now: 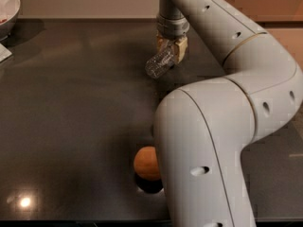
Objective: Place water bottle upright
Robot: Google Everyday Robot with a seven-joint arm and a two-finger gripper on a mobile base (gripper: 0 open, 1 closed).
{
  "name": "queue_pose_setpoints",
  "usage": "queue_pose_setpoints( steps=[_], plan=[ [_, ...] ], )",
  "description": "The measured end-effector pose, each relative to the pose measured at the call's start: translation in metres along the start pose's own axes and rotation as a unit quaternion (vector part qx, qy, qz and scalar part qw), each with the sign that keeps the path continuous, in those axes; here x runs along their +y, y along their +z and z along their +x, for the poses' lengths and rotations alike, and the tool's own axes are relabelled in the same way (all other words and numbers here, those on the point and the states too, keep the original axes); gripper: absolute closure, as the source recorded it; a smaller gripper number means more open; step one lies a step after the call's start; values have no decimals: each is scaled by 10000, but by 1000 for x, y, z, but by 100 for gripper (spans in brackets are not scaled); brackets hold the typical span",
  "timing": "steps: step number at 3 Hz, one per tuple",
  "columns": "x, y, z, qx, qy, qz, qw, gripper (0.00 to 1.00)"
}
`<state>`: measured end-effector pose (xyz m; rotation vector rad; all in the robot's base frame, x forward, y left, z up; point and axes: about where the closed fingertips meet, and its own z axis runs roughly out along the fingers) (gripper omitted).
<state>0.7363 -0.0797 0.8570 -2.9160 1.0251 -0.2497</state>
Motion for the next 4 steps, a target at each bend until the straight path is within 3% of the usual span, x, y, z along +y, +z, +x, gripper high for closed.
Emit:
queue_pose_setpoints(
  steps=[1,2,3,4],
  plan=[
    [-4,-22,-4,451,-402,210,9980,100],
    [-3,-55,-9,1106,-700,732,9887,100],
    [2,-72,-22,1554,-990,1250,9749,100],
    [0,-79,-34,1855,-1302,1767,9578,100]
  ],
)
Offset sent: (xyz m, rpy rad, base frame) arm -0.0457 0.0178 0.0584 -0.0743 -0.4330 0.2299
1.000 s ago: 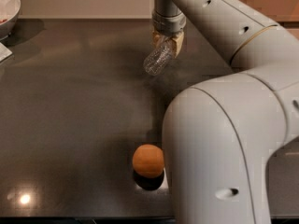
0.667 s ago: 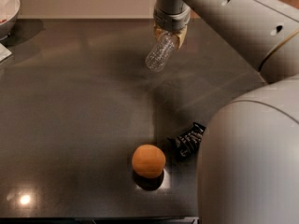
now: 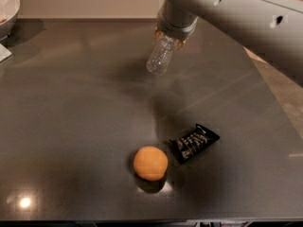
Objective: Place water bottle upright
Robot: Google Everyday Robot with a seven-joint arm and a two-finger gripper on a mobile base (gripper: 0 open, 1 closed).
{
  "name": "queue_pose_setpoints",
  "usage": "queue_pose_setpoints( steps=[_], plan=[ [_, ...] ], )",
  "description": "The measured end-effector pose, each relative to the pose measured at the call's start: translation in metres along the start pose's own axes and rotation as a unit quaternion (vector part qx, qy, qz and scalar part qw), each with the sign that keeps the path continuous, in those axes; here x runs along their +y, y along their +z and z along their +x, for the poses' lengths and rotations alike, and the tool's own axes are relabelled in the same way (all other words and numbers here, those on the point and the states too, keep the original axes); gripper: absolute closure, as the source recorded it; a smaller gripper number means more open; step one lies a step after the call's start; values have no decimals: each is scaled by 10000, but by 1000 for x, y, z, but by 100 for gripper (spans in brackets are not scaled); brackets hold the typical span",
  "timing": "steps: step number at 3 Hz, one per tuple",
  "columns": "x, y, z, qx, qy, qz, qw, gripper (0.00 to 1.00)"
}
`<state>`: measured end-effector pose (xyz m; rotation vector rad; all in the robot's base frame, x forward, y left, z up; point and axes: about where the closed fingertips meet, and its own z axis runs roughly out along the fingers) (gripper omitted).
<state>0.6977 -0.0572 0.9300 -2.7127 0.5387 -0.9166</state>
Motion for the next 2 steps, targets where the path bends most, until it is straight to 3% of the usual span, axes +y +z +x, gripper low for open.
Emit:
queue_pose_setpoints(
  steps=[1,2],
  plan=[
    [-6,-5,-6,269,-308,439,9982,100],
    [-11,-7,-9,516,-640,842,9931,100]
  ],
)
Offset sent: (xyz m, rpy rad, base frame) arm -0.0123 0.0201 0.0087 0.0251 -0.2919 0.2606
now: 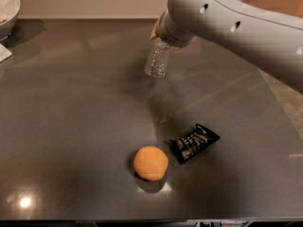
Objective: Place water bottle upright
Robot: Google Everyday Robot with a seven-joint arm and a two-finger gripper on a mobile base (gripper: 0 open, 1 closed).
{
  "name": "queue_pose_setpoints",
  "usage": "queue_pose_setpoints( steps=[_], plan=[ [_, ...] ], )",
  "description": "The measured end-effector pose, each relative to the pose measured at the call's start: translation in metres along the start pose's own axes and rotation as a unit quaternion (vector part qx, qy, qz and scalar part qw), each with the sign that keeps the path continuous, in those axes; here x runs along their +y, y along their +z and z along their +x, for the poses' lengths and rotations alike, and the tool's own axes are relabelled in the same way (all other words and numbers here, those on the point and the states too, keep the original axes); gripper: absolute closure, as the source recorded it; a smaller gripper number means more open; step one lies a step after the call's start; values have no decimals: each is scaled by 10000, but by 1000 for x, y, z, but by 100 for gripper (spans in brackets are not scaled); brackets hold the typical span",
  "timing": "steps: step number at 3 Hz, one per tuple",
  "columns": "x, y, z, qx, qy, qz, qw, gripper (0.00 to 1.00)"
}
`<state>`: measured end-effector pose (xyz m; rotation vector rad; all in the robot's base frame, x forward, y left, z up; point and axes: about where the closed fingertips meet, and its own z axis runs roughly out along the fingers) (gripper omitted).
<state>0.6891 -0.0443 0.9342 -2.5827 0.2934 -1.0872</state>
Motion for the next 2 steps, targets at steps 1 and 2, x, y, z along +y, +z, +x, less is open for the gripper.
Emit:
queue_pose_setpoints(
  steps=[1,2],
  plan=[
    [-4,-2,-1,321,-341,410,9981,100],
    [-4,-5,-5,683,-551,838,9926,100]
  ],
)
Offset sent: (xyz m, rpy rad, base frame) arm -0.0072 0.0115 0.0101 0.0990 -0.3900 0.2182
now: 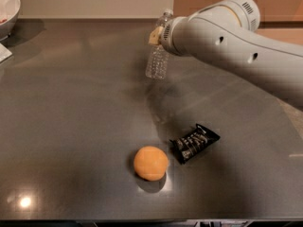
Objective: Place water bottle upright
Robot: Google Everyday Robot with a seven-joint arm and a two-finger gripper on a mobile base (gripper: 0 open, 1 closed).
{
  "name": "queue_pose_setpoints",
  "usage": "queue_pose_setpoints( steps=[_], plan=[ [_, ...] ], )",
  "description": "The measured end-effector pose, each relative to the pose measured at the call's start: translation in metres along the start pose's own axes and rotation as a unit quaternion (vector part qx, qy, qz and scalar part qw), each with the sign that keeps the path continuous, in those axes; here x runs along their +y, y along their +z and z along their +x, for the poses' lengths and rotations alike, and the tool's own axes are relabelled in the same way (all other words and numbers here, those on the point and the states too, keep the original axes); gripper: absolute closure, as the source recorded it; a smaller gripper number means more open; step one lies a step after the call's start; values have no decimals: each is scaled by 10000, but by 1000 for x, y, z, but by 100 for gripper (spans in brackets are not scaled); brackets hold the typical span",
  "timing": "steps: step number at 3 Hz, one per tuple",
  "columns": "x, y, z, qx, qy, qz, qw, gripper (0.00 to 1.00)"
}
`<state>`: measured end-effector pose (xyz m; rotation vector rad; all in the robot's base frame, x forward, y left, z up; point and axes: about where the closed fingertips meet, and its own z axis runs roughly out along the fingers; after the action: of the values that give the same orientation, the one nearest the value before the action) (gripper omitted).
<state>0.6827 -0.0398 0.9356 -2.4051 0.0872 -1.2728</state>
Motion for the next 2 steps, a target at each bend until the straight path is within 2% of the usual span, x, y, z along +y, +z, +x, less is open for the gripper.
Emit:
queue_pose_setpoints(
  steps=[1,2],
  plan=[
    [-16,-4,18,347,-17,303,9989,100],
    [-16,-5,19,370,-70,307,9988,100]
  ],
)
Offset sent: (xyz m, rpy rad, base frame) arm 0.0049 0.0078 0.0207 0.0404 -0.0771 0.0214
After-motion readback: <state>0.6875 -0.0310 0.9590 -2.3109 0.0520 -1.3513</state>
